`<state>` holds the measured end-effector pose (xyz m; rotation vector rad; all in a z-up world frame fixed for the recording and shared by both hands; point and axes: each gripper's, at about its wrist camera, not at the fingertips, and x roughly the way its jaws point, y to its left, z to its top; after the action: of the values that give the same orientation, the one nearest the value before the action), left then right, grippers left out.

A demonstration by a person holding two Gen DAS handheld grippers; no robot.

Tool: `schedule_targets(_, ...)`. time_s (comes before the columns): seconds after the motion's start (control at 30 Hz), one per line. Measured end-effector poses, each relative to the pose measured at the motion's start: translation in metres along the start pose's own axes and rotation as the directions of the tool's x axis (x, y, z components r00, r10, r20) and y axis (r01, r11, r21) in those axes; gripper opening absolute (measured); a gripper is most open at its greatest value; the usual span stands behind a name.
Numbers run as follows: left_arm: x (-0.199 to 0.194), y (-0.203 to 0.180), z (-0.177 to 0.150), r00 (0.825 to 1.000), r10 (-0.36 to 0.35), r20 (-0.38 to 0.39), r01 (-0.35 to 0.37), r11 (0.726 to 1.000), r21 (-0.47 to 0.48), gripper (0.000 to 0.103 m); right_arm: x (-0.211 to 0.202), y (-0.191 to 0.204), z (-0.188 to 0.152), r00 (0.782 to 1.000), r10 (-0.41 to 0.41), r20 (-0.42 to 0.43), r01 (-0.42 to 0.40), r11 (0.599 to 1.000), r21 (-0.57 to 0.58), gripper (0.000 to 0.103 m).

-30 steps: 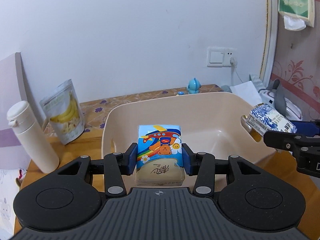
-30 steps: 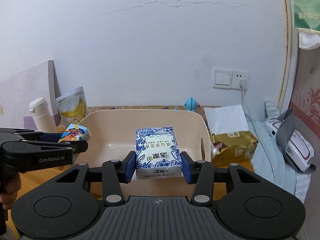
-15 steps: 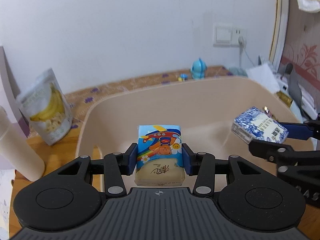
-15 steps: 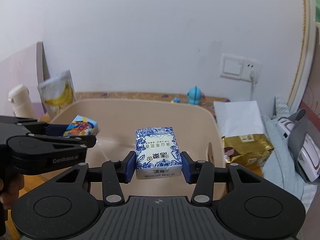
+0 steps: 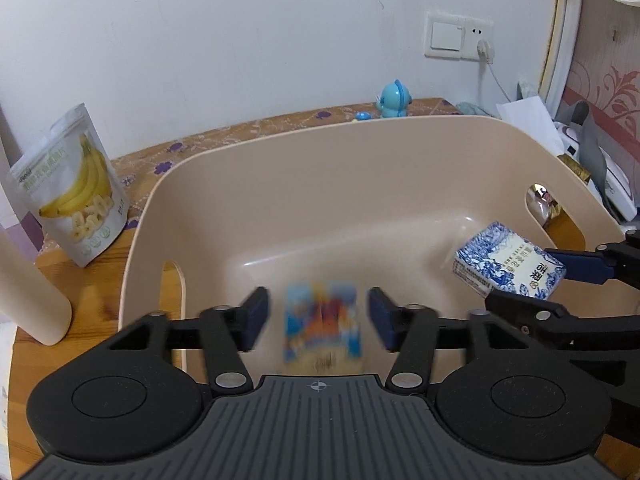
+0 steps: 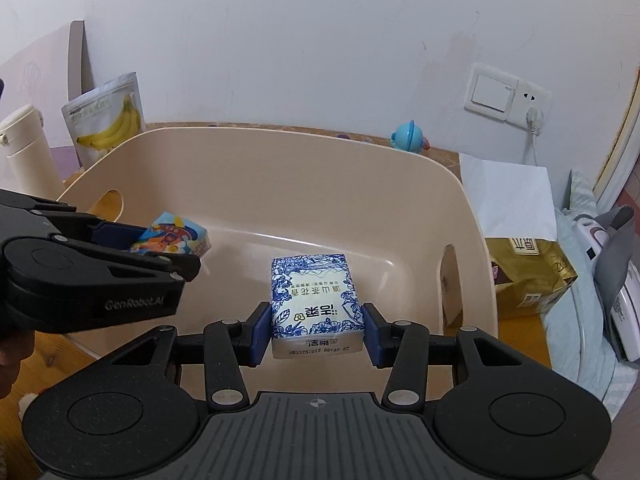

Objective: Organize objects
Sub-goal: 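Carry both packs into the beige bin and open both tools, then grasp the Hello Kitty plush with the left tool while the right tool grasps the white plush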

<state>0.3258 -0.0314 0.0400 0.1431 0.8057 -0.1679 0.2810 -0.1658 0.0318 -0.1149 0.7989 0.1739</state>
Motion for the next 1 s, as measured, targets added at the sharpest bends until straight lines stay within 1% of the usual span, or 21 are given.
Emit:
schedule_targets(0.03,-0.003,0.000,0.000,1.000,0.008,0.012,-0.008,1.000,0.003,0.073,-0.001,0.000,0.000,1.000,-0.005,0.004,0.005,1.000,-0.001,0.045)
schedule_targets(0.07,-0.005,0.000,0.000,1.000,0.018,0.025,-0.018,1.000,0.006,0.074,-0.003,0.000,0.000,1.000,-0.009,0.004,0.009,1.000,-0.001,0.054)
schedule_targets(0.13,-0.012,0.000,0.000,0.998,0.033,0.047,-0.033,0.999,0.012,0.078,-0.007,-0.002,0.000,1.000,-0.011,0.017,0.011,1.000,0.004,0.057)
schedule_targets(0.3,-0.031,0.005,-0.002,0.995,0.032,0.091,-0.032,0.999,-0.004,0.083,-0.027,-0.006,-0.001,0.998,-0.025,0.062,0.024,1.000,0.020,0.081)
schedule_targets(0.33,-0.036,0.005,-0.003,0.994,0.031,0.102,-0.031,0.999,-0.008,0.084,-0.031,-0.006,-0.002,0.997,-0.026,0.074,0.025,0.999,0.022,0.083)
schedule_targets(0.4,-0.046,0.006,-0.004,0.992,0.034,0.121,-0.032,0.999,-0.012,0.086,-0.043,-0.007,-0.004,0.994,-0.031,0.101,0.028,0.999,0.025,0.093)
schedule_targets(0.47,-0.056,0.007,-0.006,0.990,0.035,0.137,-0.034,0.999,-0.010,0.087,-0.053,-0.008,-0.005,0.991,-0.034,0.127,0.031,0.999,0.028,0.099)
schedule_targets(0.57,-0.070,0.008,-0.009,0.987,0.040,0.155,-0.040,0.999,-0.006,0.087,-0.068,-0.010,-0.009,0.987,-0.031,0.160,0.025,0.999,0.036,0.103)
schedule_targets(0.73,-0.093,0.010,-0.020,0.982,0.033,0.184,-0.031,0.999,-0.016,0.089,-0.089,-0.012,-0.018,0.981,-0.033,0.193,0.023,0.998,0.054,0.103)
schedule_targets(0.9,-0.111,0.011,-0.036,0.982,0.028,0.186,-0.029,1.000,0.002,0.089,-0.101,-0.012,-0.031,0.982,-0.046,0.186,0.035,0.998,0.060,0.103)
schedule_targets(1.0,-0.121,0.013,-0.047,0.985,0.001,0.171,-0.001,1.000,-0.005,0.089,-0.108,-0.011,-0.041,0.983,-0.054,0.178,0.044,0.997,0.060,0.103)
